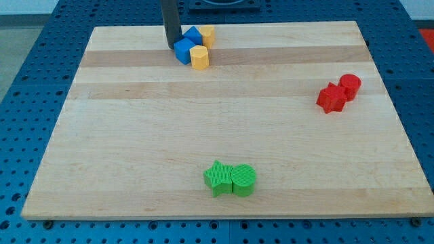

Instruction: Push the yellow heart closer to the blue triangle

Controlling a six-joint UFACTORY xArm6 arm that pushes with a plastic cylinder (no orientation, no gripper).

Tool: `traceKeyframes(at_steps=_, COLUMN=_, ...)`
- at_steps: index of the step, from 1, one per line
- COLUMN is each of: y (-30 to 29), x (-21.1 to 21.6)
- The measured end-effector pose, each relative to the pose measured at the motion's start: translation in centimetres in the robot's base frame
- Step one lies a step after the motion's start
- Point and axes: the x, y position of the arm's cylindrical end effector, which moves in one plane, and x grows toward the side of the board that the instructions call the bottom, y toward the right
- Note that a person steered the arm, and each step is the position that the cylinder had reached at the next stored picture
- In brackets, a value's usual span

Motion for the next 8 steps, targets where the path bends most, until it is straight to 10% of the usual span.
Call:
traceKeyframes(at_steps=6, y=-0.6, x=-1.7)
traceKeyframes(at_steps=8, y=9.8, x=-6.2)
